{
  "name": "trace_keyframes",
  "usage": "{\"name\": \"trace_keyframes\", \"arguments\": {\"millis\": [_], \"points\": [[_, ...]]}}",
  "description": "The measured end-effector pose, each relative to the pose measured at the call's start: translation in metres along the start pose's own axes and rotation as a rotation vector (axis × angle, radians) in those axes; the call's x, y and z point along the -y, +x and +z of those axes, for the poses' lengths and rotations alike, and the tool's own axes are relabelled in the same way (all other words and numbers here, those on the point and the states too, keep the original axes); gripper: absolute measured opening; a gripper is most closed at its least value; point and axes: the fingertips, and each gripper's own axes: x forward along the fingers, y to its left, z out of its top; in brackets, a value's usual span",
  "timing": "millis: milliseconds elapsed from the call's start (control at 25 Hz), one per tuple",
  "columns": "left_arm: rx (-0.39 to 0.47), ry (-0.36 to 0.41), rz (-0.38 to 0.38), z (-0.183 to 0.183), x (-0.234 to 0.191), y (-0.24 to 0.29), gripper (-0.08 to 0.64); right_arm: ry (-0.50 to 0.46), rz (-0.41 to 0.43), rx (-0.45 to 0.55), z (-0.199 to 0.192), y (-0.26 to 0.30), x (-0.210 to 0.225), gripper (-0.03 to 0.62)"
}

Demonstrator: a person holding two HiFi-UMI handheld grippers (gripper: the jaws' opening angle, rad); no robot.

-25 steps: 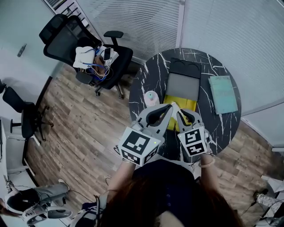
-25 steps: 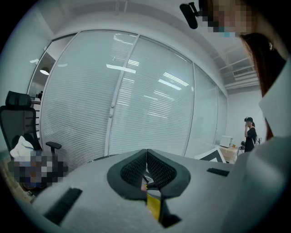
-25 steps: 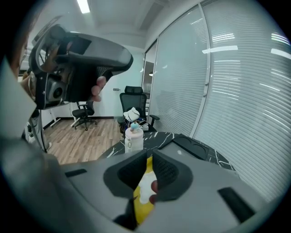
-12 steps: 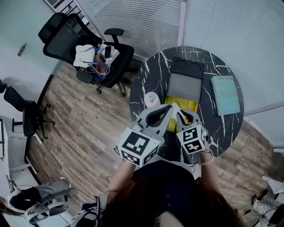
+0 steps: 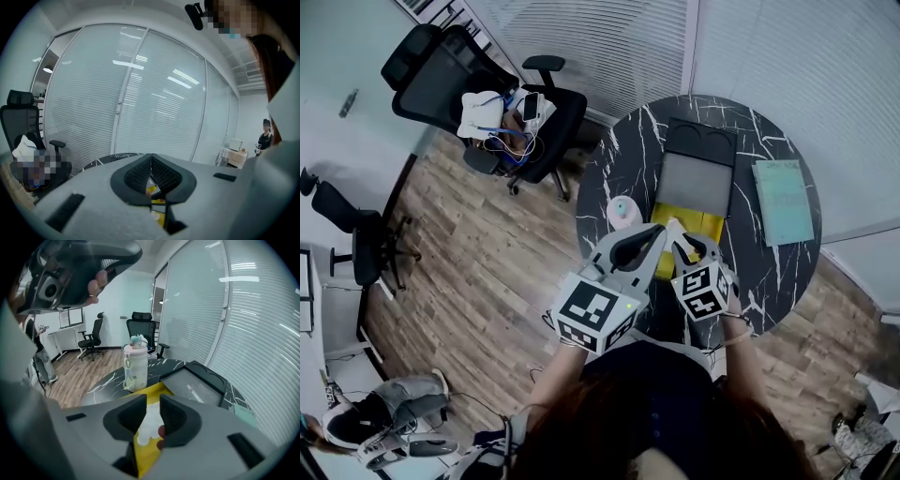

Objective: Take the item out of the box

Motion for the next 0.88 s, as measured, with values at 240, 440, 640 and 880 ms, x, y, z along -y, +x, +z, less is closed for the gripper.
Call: {"name": "trace_keyframes", "arguments": {"millis": [240,440,640,880], "points": [[-0.014,0.001,-0.003,-0.003,0.0,0.003,0.026,-0.019,0.002,-0.03,-0.01,0.014,-0.002,0.091],[-0.028,-0.003,-0.003,-0.007,0.0,0.007,0.026,-0.01,0.005,-0.051,-0.02,0.024,0.0,0.091],[-0.038,-0.004,-0.002,-0.009,-0.002,0.01,0.026,0.003,0.012,-0.073,-0.028,0.035,0.001,0.091],[-0.052,-0.003,-0.007,-0.013,0.0,0.015,0.026,0.008,0.024,-0.104,-0.039,0.049,0.0,0.09]]}}
